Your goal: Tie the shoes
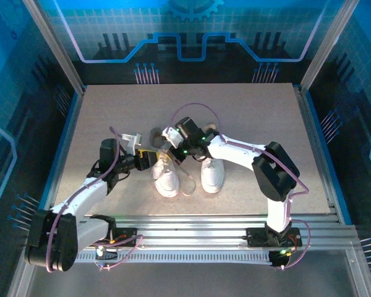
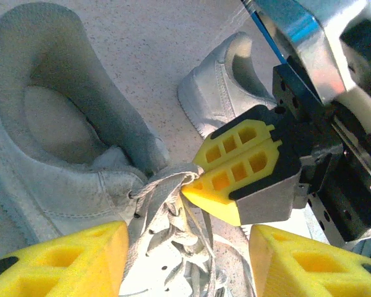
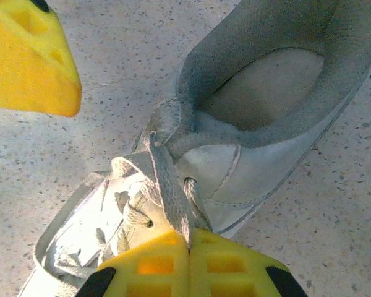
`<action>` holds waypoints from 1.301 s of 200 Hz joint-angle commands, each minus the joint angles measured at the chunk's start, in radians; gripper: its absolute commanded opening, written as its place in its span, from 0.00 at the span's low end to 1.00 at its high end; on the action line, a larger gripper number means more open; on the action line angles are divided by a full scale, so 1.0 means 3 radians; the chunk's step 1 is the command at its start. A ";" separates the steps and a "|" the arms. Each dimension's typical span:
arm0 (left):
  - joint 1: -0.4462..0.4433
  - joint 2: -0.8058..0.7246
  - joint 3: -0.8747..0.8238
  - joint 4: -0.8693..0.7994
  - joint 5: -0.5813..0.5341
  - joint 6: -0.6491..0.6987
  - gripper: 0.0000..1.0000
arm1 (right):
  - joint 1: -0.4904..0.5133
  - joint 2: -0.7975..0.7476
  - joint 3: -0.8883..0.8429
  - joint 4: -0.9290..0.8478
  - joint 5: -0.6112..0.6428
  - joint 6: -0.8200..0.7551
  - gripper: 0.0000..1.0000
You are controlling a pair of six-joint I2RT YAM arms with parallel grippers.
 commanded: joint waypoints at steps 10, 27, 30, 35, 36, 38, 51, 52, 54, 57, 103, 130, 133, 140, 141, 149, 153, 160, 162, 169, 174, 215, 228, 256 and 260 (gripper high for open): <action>0.0115 0.0050 0.0236 -0.0119 0.0028 0.0172 0.55 | 0.0112 -0.0219 -0.0079 0.0260 0.0355 -0.0147 0.00; 0.0198 0.0167 0.0371 -0.0119 0.0093 0.0204 0.55 | 0.0144 -0.0317 -0.0238 0.0536 0.0464 -0.0200 0.00; 0.0213 0.0186 0.0399 -0.0119 0.0108 0.0204 0.55 | 0.0150 -0.0338 -0.0273 0.0593 0.0487 -0.0210 0.00; 0.0238 0.0230 0.0446 -0.0119 0.0133 0.0203 0.55 | 0.0160 -0.0367 -0.0326 0.0682 0.0507 -0.0237 0.00; 0.0240 0.0237 0.0457 -0.0119 0.0139 0.0205 0.55 | 0.0161 -0.0373 -0.0334 0.0704 0.0509 -0.0243 0.00; 0.0250 0.0251 0.0476 -0.0122 0.0151 0.0207 0.55 | 0.0165 -0.0386 -0.0357 0.0736 0.0518 -0.0253 0.00; 0.0293 0.0369 0.0616 -0.0143 0.0239 0.0211 0.55 | 0.0182 -0.0456 -0.0466 0.0921 0.0559 -0.0312 0.00; 0.0293 0.0378 0.0626 -0.0146 0.0245 0.0214 0.55 | 0.0183 -0.0459 -0.0472 0.0934 0.0563 -0.0314 0.00; 0.0298 0.0397 0.0651 -0.0154 0.0259 0.0216 0.55 | 0.0186 -0.0466 -0.0486 0.0958 0.0566 -0.0325 0.00; 0.0303 0.0428 0.0684 -0.0166 0.0273 0.0224 0.55 | 0.0188 -0.0475 -0.0502 0.0989 0.0575 -0.0342 0.00; 0.0318 0.0859 0.1065 -0.0181 0.0592 0.0239 0.53 | 0.0207 -0.0449 -0.0538 0.1113 0.0773 -0.0525 0.00; 0.0318 0.1059 0.1204 -0.0268 0.0798 0.0307 0.51 | 0.0208 -0.0413 -0.0613 0.1315 0.0901 -0.0603 0.00; 0.0315 0.1070 0.1212 -0.0279 0.0811 0.0319 0.51 | 0.0209 -0.0411 -0.0624 0.1348 0.0913 -0.0614 0.00; 0.0319 0.1090 0.1221 -0.0285 0.0840 0.0336 0.51 | 0.0213 -0.0409 -0.0649 0.1419 0.0946 -0.0639 0.00; 0.0317 0.1091 0.1220 -0.0284 0.0845 0.0340 0.51 | 0.0211 -0.0407 -0.0653 0.1428 0.0958 -0.0646 0.00; 0.0319 0.1102 0.1224 -0.0296 0.0865 0.0370 0.51 | 0.0217 -0.0404 -0.0684 0.1527 0.1004 -0.0692 0.00; 0.0320 0.1098 0.1223 -0.0302 0.0865 0.0383 0.51 | 0.0219 -0.0404 -0.0700 0.1575 0.1029 -0.0717 0.00; 0.0320 0.1103 0.1223 -0.0308 0.0865 0.0398 0.51 | 0.0234 -0.0399 -0.0724 0.1679 0.1082 -0.0775 0.00; 0.0320 0.1104 0.1223 -0.0312 0.0867 0.0404 0.51 | 0.0241 -0.0396 -0.0737 0.1693 0.1098 -0.0797 0.00; 0.0320 0.1104 0.1223 -0.0318 0.0879 0.0428 0.51 | 0.0249 -0.0393 -0.0771 0.1846 0.1129 -0.0845 0.00; 0.0320 0.1105 0.1227 -0.0321 0.0885 0.0429 0.51 | 0.0257 -0.0395 -0.0789 0.1911 0.1135 -0.0890 0.00; 0.0320 0.1184 0.1230 -0.0325 0.0916 0.0420 0.51 | 0.0308 -0.0407 -0.0967 0.2545 0.1125 -0.1167 0.00; 0.0320 0.1190 0.1207 -0.0276 0.0918 0.0387 0.51 | 0.0318 -0.0396 -0.1020 0.2737 0.1157 -0.1235 0.00; 0.0320 0.1173 0.1170 -0.0277 0.0854 0.0369 0.51 | 0.0328 -0.0351 -0.1117 0.3116 0.1216 -0.1364 0.00; 0.0320 0.1162 0.1164 -0.0279 0.0841 0.0366 0.51 | 0.0327 -0.0344 -0.1130 0.3170 0.1218 -0.1380 0.00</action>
